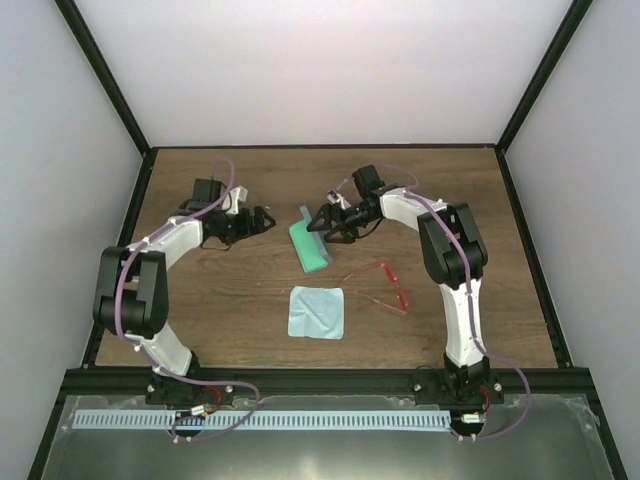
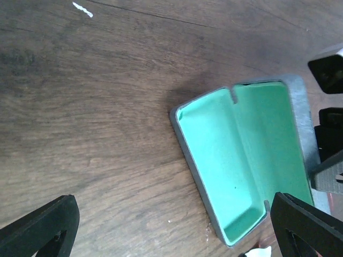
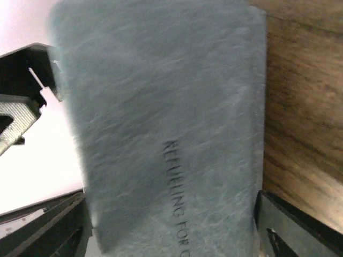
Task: Organize the sunglasses
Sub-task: Place the sunglasses case at the center of the board.
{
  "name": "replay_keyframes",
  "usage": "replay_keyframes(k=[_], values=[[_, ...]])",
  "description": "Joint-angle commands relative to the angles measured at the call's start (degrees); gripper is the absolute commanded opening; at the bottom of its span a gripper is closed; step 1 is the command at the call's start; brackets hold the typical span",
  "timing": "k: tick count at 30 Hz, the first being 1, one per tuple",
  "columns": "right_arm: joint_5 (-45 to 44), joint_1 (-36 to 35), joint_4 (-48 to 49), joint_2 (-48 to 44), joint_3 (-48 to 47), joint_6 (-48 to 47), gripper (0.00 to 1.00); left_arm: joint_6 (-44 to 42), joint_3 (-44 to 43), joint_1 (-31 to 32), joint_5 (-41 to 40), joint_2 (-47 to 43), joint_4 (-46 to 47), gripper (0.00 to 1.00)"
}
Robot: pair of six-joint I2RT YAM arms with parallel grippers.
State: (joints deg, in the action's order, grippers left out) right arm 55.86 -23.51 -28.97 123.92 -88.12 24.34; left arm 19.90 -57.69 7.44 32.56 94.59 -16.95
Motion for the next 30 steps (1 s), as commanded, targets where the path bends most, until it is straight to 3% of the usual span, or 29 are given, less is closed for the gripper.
replay_keyframes(k=[1, 5, 10, 14, 20, 26, 30], values=[[-0.8, 0.6, -2.1, 0.6, -3.7, -2.1, 0.89, -5.9, -5.3, 1.0, -0.6, 3.2, -2.8, 1.00], [-1.9, 0.8, -2.0, 0.2, -2.6, -1.9, 0.96, -6.0, -7.9, 2.4, 1.5, 7.6, -1.9, 1.00], [-3.2, 0.8, -2.6, -1.3, -1.8, -1.8, 0.96, -12.2, -15.0, 8.4, -2.8, 13.4, -4.6, 0.98], [-4.8, 0.8, -3.4, -3.0, -1.6, -2.0, 0.96, -18.9, -21.3, 12.3, -9.2, 19.5, -8.2, 0.88], [-6.6, 0.8, -5.6, -5.3, -1.2, -2.7, 0.94, -21.9, -26.9, 12.6, -16.6, 24.4, -10.5, 0.75], [-7.8, 0.9, -7.1, -6.6, -1.4, -3.5, 0.94, -23.9, -30.9, 12.8, -19.4, 27.1, -12.7, 0.65], [-7.6, 1.1, -8.0, -6.5, -2.4, -3.8, 0.93, -24.4, -31.3, 12.8, -16.5, 28.6, -12.4, 0.54]])
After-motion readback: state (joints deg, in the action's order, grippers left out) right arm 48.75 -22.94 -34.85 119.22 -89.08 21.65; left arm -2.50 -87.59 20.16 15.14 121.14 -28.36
